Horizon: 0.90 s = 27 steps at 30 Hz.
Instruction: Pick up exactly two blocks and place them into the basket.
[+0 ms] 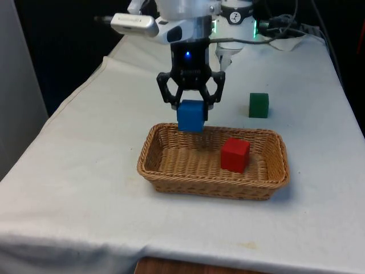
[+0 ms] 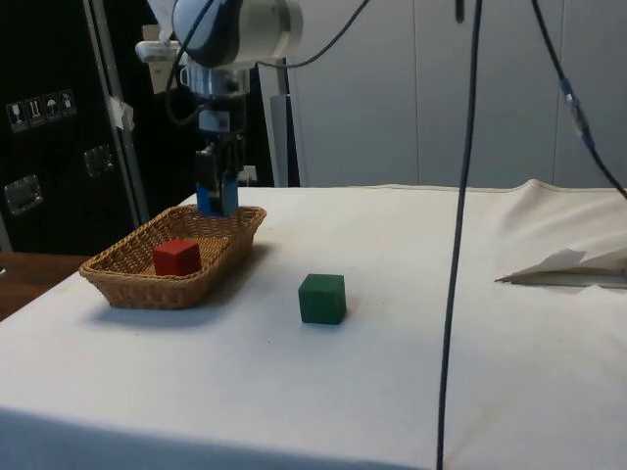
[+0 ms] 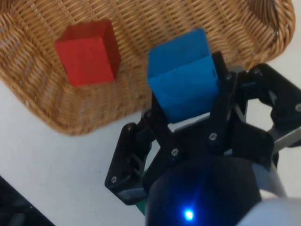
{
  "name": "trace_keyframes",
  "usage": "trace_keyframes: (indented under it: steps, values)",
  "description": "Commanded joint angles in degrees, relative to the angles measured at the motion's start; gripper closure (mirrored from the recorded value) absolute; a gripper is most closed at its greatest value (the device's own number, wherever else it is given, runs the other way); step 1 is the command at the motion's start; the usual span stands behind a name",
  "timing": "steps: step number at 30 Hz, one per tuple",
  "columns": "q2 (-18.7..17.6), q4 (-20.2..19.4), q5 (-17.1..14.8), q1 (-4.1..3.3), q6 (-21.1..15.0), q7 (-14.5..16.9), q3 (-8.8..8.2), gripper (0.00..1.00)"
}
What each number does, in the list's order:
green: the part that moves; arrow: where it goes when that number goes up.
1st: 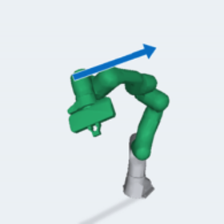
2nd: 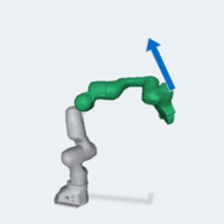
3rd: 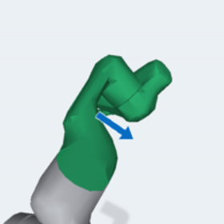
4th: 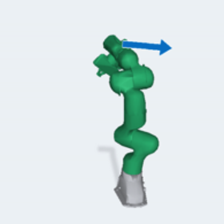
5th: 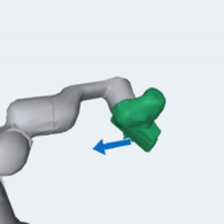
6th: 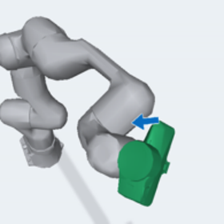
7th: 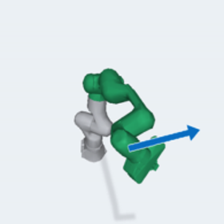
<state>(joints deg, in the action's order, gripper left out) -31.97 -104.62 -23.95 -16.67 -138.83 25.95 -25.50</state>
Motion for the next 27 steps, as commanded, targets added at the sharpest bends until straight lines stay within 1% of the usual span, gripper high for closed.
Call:
trace_keyframes:
  steps: [1,2,3,8,9,10,12,14,17,18,19,22,23,24,25,26,27]
  values:
    - [-0.8,0.8,-0.29,0.11,0.11,0.23,0.0,0.93]
    - [-2.35,2.52,-0.97,0.74,0.57,0.8,0.57,0.93]
    - [-3.95,4.01,-1.32,0.86,0.52,0.97,0.52,0.93]
    - [-7.91,7.51,-2.12,1.09,0.34,1.32,0.52,0.93]
    - [-7.68,7.22,-1.78,0.63,0.23,0.86,0.06,0.93]
    - [-8.54,8.02,-2.23,1.15,0.34,1.38,0.52,0.93]
    - [-10.2,9.0,-2.58,1.2,0.0,1.6,0.57,0.93]
    - [-10.77,9.28,-2.81,1.2,0.0,1.83,0.46,0.93]
    - [-10.71,9.34,-2.98,1.15,0.0,2.18,0.23,0.93]
    - [-11.0,9.34,-2.69,0.86,0.0,1.83,-0.11,0.93]
    - [-10.83,9.34,-3.21,1.38,-0.11,2.64,0.29,0.93]
    - [-11.12,9.4,-3.78,1.55,-0.06,3.38,0.23,0.93]
    - [-11.17,9.4,-4.01,1.6,-0.06,3.67,0.17,0.9]
    - [-11.23,9.4,-4.3,1.6,0.0,4.01,0.11,0.83]
    - [-11.4,9.45,-4.7,1.66,0.0,4.47,0.06,0.66]
    - [-11.46,9.51,-4.81,1.66,0.06,4.58,0.06,0.52]
    - [-11.46,9.51,-4.93,1.72,0.06,4.76,0.0,0.42]
